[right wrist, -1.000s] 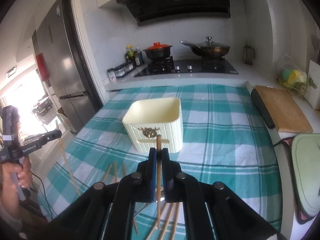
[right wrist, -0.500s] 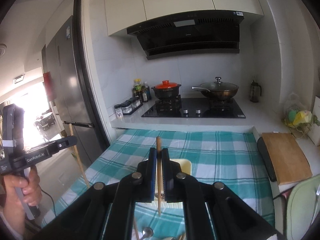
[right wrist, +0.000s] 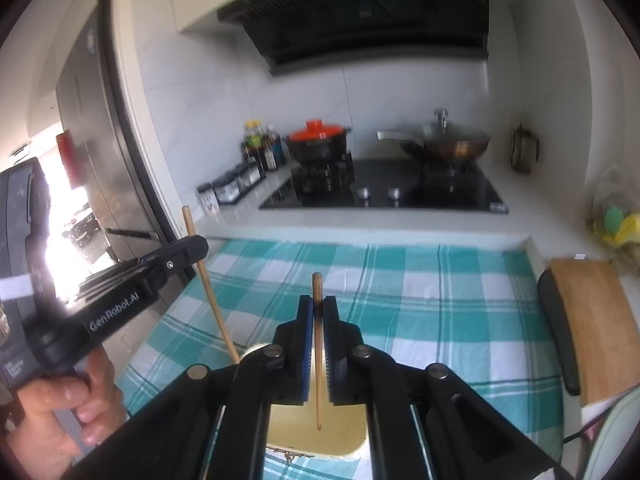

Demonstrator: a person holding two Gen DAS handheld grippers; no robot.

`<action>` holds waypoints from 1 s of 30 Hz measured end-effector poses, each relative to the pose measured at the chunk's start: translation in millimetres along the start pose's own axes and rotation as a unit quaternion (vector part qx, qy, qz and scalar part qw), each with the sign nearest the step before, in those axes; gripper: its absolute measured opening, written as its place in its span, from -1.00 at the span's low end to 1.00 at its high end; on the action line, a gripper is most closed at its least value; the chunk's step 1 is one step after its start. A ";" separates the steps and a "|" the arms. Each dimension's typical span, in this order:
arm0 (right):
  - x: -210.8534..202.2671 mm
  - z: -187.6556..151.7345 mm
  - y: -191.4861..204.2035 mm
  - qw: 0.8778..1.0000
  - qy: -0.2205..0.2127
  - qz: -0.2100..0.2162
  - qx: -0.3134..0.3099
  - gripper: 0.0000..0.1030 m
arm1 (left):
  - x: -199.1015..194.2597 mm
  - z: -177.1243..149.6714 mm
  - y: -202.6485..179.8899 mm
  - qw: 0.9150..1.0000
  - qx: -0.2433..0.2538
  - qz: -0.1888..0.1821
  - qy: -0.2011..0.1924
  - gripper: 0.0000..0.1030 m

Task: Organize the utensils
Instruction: 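Lift both chopsticks into the cream holder and open both grippers, then withdraw both grippers from the holder back over the utensils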

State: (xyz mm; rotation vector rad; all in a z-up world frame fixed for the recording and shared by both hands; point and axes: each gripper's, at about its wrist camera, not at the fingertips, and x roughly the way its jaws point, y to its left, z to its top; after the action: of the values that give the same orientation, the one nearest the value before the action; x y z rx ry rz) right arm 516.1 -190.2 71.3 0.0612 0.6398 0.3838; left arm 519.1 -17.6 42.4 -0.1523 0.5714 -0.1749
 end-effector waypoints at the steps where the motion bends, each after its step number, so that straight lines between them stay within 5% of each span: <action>1: 10.8 -1.8 -4.9 1.000 0.013 0.003 0.006 -0.90 | 9.0 -5.5 0.8 1.000 0.000 0.002 0.011 -0.92; 9: 65.5 -25.0 -25.2 0.997 0.072 0.008 0.034 -0.83 | 54.0 -36.9 1.5 0.997 0.012 0.014 0.081 -0.82; 11: 72.5 -28.3 -27.9 0.996 0.079 0.003 0.039 -0.81 | 53.7 -41.2 3.8 0.996 0.008 0.017 0.086 -0.20; 13: 73.6 -30.8 -29.2 0.996 0.082 -0.001 0.043 -0.58 | 42.3 -44.5 5.8 0.997 0.003 0.022 0.073 0.21; 15: 64.8 -32.2 -29.1 0.996 0.073 -0.006 0.046 -0.15 | 26.1 -46.7 8.3 0.998 0.001 0.023 0.057 0.37; 19: 31.4 -36.1 -23.8 0.998 0.045 -0.022 0.029 -0.07 | -18.2 -56.4 15.2 0.999 -0.002 0.027 0.029 0.86; 24: -28.7 -58.8 -6.2 0.998 0.007 -0.052 -0.018 0.16 | -75.5 -86.2 14.8 0.999 0.032 0.031 0.012 0.87; 30: -95.8 -112.7 9.8 0.996 -0.019 -0.074 -0.041 0.21 | -131.4 -138.5 11.9 0.997 0.068 0.013 0.028 0.87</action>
State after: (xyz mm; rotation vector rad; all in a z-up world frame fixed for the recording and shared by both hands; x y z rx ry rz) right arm 375.7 -223.2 37.2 -0.0560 0.5873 0.2653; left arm 335.9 8.0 -6.2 -0.0082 0.6150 -0.1934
